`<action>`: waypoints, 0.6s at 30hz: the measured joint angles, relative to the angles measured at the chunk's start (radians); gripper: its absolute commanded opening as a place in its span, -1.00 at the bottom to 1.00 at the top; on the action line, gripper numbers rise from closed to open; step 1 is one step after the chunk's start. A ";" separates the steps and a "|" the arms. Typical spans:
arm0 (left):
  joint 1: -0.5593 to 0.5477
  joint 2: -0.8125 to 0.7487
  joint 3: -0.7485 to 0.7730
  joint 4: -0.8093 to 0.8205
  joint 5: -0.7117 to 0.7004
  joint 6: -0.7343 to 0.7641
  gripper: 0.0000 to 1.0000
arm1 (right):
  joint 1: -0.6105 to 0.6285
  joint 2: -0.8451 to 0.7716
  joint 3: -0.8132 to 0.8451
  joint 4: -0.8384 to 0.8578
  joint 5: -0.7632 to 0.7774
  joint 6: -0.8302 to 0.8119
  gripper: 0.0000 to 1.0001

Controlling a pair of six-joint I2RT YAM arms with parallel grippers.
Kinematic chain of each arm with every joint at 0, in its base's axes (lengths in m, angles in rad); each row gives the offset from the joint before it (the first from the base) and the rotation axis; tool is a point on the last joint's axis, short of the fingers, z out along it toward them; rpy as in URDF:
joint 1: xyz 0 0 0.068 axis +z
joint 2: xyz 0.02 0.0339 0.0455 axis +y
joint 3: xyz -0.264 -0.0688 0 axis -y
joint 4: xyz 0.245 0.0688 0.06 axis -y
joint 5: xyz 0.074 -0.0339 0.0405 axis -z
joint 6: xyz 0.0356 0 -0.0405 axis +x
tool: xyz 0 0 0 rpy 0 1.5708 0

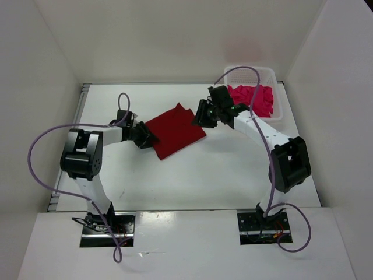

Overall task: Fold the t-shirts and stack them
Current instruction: Put the neatly folded tshirt into the corner of the board with the left arm

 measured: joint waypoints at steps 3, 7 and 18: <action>-0.014 0.084 0.051 0.027 0.005 -0.020 -0.75 | 0.043 -0.010 -0.053 0.008 -0.011 0.018 -0.11; -0.003 0.162 0.152 0.032 0.034 -0.039 -0.97 | 0.081 -0.043 -0.135 0.014 -0.022 0.044 -0.11; 0.406 0.227 0.401 -0.027 -0.035 -0.032 -0.92 | 0.082 -0.253 -0.264 0.021 -0.032 0.075 -0.11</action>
